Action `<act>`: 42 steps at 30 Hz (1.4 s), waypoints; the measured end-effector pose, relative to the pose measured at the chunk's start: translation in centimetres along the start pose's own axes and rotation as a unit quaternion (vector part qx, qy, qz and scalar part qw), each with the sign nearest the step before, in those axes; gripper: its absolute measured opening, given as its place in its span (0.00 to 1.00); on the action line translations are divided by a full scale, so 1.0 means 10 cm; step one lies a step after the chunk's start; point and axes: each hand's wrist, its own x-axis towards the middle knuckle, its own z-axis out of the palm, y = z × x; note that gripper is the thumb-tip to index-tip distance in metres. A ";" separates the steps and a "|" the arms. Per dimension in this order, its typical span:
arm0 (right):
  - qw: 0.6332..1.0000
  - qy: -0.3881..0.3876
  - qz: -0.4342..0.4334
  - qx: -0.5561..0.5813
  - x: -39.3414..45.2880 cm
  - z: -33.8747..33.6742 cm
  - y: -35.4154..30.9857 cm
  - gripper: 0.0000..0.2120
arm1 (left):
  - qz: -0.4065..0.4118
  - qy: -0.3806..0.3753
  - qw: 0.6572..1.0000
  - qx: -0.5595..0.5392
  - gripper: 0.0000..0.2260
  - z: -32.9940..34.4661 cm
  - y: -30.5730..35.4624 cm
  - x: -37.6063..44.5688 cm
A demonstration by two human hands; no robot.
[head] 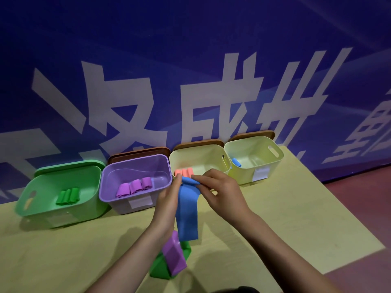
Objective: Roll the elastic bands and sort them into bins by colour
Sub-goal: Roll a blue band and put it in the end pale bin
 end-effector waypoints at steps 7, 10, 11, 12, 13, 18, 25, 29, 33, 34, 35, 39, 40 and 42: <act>0.999 -0.005 -0.043 0.003 0.00 -0.08 0.11 0.13 | -0.053 -0.089 0.993 -0.054 0.22 0.02 0.08 0.04; 0.999 -0.001 -0.042 0.003 0.01 -0.09 0.11 0.13 | -0.062 -0.083 0.994 -0.043 0.17 0.05 0.09 0.05; 0.999 0.000 -0.042 0.001 0.01 -0.09 0.12 0.12 | -0.060 -0.075 0.995 -0.030 0.15 0.05 0.09 0.06; 0.999 0.002 -0.043 -0.001 0.00 -0.08 0.13 0.12 | -0.053 -0.071 0.996 -0.019 0.13 0.06 0.09 0.06; 0.999 0.008 -0.040 -0.005 -0.01 -0.07 0.13 0.12 | -0.043 -0.071 0.996 -0.009 0.12 0.06 0.10 0.05; 0.999 0.032 -0.013 0.012 -0.04 -0.03 0.08 0.12 | -0.025 -0.074 0.997 -0.008 0.12 0.02 0.14 0.07; 0.946 -0.021 0.207 0.250 0.05 -0.17 -0.11 0.09 | 0.057 -0.088 0.994 0.041 0.09 0.06 0.15 -0.01; 0.919 -0.050 0.264 0.287 0.06 -0.16 -0.13 0.11 | 0.126 -0.073 0.984 0.101 0.09 0.12 0.10 -0.03; 0.914 -0.009 0.282 0.292 0.04 -0.15 -0.14 0.14 | 0.105 -0.079 0.988 0.082 0.11 0.13 0.05 -0.03; 0.910 0.007 0.288 0.297 0.04 -0.15 -0.14 0.15 | 0.083 -0.082 0.991 0.063 0.13 0.13 0.06 -0.03; 0.904 0.024 0.295 0.309 0.05 -0.14 -0.14 0.16 | 0.061 -0.086 0.993 0.049 0.16 0.13 0.08 -0.03; 0.888 0.062 0.306 0.338 0.07 -0.14 -0.15 0.17 | 0.027 -0.090 0.995 0.041 0.21 0.16 0.12 -0.05; 0.888 0.060 0.303 0.340 0.08 -0.13 -0.16 0.17 | 0.033 -0.082 0.995 0.041 0.20 0.17 0.11 -0.06; 0.892 0.054 0.295 0.338 0.08 -0.11 -0.18 0.14 | 0.052 -0.072 0.995 0.040 0.16 0.18 0.10 -0.09</act>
